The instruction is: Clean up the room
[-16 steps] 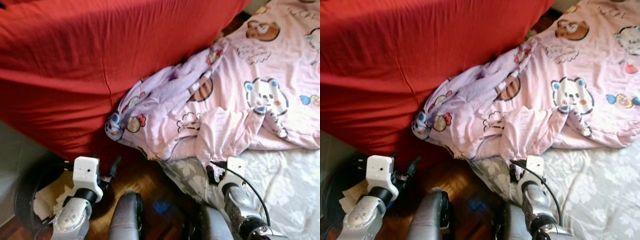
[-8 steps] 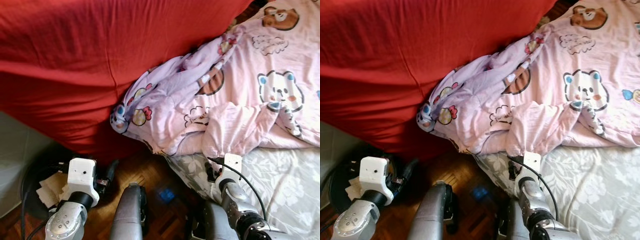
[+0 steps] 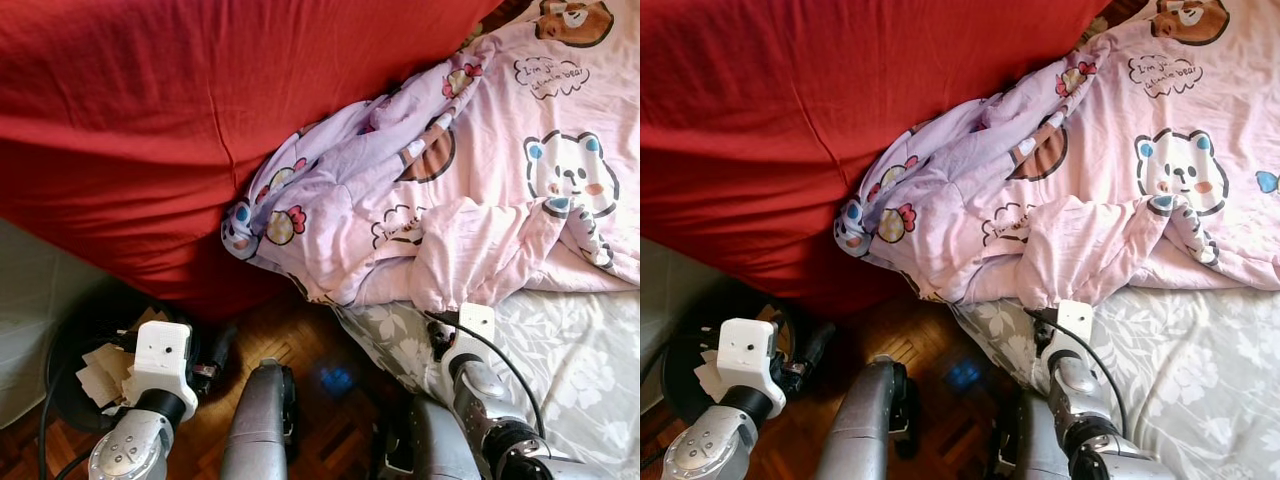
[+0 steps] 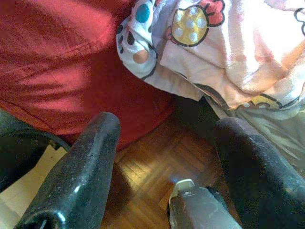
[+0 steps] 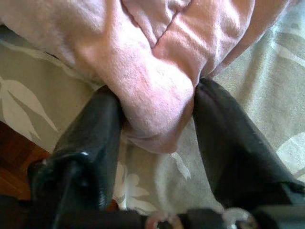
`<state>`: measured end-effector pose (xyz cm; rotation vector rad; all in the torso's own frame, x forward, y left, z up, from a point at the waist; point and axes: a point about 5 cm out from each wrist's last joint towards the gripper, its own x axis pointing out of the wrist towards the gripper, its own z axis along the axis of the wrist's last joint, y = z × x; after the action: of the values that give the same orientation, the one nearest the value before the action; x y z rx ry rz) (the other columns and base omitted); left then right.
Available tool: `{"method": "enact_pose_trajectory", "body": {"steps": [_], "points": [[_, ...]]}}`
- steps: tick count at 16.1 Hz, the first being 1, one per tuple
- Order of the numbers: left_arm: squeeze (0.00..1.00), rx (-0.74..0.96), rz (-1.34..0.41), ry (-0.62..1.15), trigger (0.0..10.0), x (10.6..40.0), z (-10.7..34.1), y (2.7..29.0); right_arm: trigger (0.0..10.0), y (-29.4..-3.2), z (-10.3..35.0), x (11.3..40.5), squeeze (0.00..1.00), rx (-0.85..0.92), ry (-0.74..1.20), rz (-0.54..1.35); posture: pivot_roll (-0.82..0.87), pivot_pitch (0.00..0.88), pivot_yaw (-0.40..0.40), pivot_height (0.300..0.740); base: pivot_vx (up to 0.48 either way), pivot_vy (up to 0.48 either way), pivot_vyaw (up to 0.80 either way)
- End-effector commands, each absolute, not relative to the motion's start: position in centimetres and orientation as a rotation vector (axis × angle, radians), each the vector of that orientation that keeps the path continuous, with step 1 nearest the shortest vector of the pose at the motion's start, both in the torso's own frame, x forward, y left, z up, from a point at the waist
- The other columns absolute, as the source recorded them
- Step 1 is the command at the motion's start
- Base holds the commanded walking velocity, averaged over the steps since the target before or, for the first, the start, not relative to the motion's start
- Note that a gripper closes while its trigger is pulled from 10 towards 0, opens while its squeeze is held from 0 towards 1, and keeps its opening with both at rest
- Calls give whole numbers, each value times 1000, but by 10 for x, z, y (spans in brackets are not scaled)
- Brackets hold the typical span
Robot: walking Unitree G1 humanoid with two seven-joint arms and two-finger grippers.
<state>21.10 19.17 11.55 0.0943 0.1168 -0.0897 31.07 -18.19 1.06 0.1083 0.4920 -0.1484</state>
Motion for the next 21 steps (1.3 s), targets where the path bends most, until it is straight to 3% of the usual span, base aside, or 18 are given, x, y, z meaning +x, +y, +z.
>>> {"method": "enact_pose_trajectory", "body": {"steps": [1,12,16,21], "points": [[0,86,-80,148,10000,204,111,193,0,-181,-1,300,0,93,553,-145,291,461,35,655,0,0,0],[0,77,-56,176,10000,215,92,193,0,-187,-4,295,0,116,531,-163,246,385,15,655,0,0,0],[0,61,-12,225,10000,231,64,202,0,-197,-11,284,0,145,528,-212,190,286,0,655,0,0,0],[0,-64,218,245,10000,252,42,237,0,-204,-26,259,0,160,503,-210,119,95,-23,655,0,0,0]]}}
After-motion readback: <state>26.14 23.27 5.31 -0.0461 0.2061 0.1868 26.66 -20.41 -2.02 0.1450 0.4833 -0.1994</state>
